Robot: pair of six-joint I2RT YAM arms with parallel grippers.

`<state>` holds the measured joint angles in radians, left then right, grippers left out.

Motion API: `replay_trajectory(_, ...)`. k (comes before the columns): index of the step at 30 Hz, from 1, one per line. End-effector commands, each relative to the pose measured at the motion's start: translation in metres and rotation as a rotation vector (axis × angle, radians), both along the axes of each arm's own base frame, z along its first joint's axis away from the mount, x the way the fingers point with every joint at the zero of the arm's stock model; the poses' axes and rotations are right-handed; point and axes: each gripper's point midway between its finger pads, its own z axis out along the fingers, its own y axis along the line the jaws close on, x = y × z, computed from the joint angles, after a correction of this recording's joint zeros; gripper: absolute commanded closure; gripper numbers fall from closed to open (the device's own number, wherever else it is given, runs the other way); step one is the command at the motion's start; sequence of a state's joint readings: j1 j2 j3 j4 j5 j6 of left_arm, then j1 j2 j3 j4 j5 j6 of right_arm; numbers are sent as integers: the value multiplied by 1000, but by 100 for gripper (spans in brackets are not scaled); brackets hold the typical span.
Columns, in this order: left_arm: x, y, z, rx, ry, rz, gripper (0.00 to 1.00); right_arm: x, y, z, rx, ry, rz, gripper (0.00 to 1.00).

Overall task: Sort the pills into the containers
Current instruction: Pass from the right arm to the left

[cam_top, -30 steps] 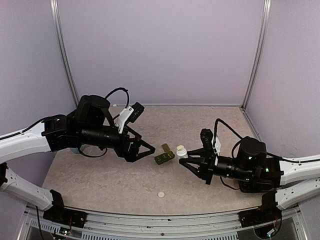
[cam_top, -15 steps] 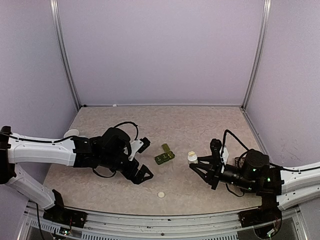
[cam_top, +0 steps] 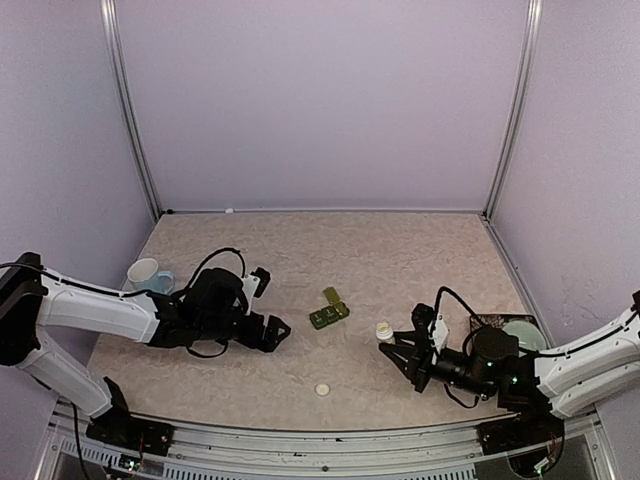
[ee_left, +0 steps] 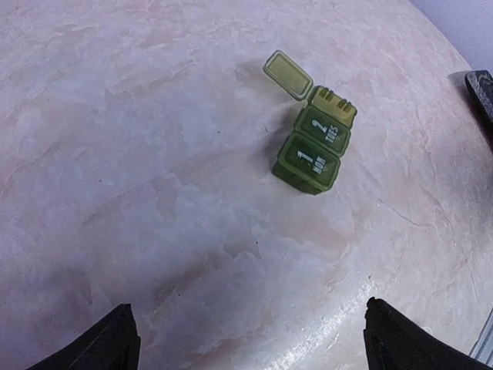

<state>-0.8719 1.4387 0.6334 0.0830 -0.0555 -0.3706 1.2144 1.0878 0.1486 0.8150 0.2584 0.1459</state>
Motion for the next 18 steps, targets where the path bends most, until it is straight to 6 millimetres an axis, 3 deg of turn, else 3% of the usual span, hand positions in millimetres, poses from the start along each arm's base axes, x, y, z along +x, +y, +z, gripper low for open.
replay_trajectory(1, 15, -9, 42, -165, -182, 24, 1, 2, 4, 14, 58, -53, 6, 78)
replay_trajectory(4, -5, -21, 77, -275, -267, -102, 1, -1, 12, 17, 52, -71, 42, 78)
replay_trajectory(8, -53, -44, 129, -399, -390, -370, 1, -5, 26, 18, 31, -77, 96, 78)
replay_trajectory(11, -77, -57, 153, -438, -469, -487, 1, -4, 32, 13, 10, -70, 108, 79)
replay_trajectory(14, -89, -74, 164, -439, -480, -563, 1, -7, 40, 17, 17, -56, 137, 79)
replay_trajectory(18, -108, -104, 161, -397, -481, -663, 1, -10, 45, 23, 34, -62, 163, 79)
